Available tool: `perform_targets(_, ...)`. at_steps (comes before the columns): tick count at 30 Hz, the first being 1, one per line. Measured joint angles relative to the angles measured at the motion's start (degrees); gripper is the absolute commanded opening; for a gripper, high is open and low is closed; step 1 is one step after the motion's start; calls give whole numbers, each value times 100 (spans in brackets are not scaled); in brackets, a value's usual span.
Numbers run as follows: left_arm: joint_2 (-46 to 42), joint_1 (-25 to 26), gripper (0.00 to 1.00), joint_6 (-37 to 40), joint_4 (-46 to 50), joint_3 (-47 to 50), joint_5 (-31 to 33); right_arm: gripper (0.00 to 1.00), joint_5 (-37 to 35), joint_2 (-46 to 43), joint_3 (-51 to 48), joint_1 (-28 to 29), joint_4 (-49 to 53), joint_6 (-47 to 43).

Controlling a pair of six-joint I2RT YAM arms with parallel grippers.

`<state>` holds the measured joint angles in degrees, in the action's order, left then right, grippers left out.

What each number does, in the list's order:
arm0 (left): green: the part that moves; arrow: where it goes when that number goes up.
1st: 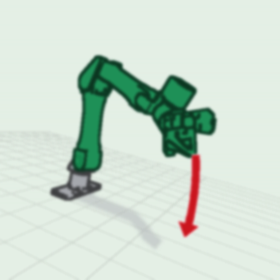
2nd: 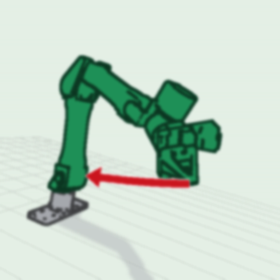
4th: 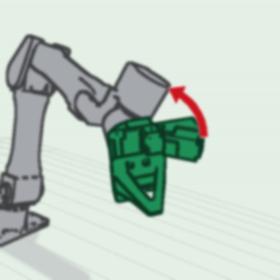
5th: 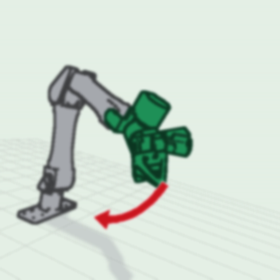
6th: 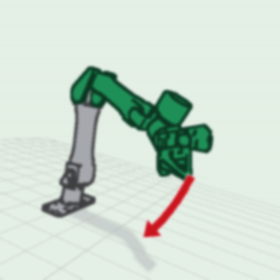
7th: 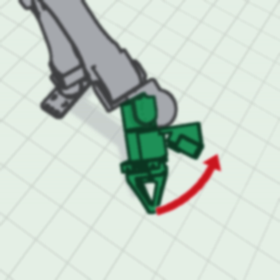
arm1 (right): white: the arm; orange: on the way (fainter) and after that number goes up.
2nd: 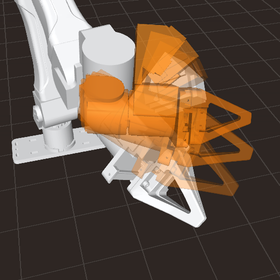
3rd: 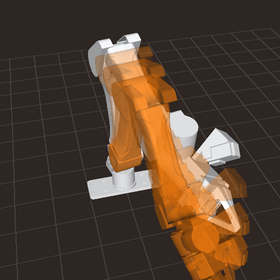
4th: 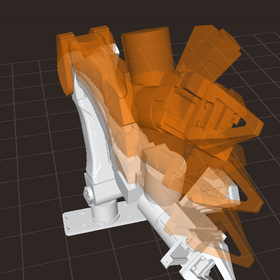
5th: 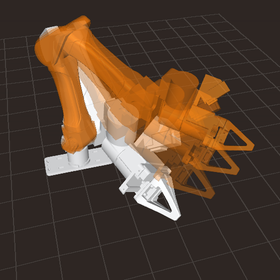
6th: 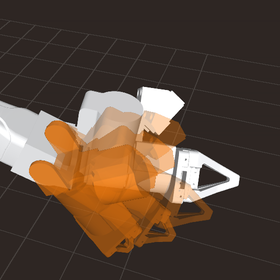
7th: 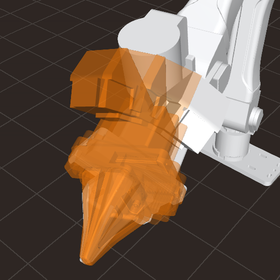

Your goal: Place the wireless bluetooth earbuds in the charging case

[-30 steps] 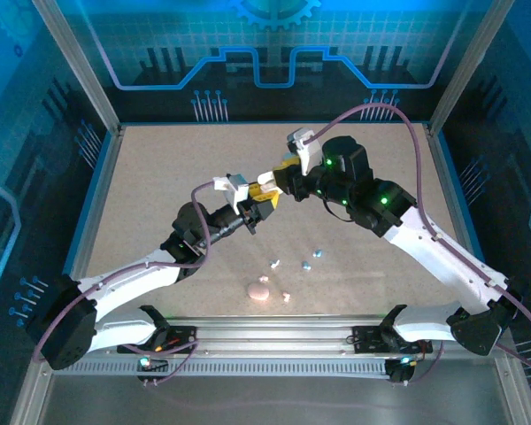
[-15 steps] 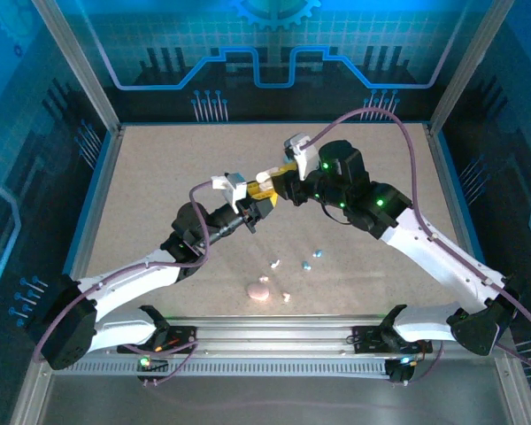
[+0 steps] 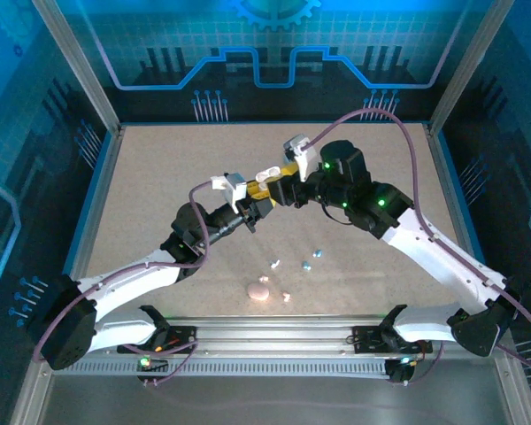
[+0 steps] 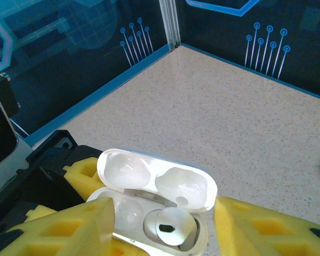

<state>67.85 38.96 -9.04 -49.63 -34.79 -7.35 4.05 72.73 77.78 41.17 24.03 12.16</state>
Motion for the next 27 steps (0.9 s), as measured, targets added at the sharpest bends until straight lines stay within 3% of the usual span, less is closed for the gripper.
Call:
perform_targets(8, -153, 2, 23, 326, 160, 0, -61, 73, 516, -133, 50, -448, 39, 649)
perform_targets(21, -214, 4, 23, 514, 302, 0, -120, 71, 691, -310, 168, -706, 197, 1038)
perform_targets(27, -424, 7, 23, 645, 422, 0, -118, 69, 520, -326, 168, -1211, 557, 1231)
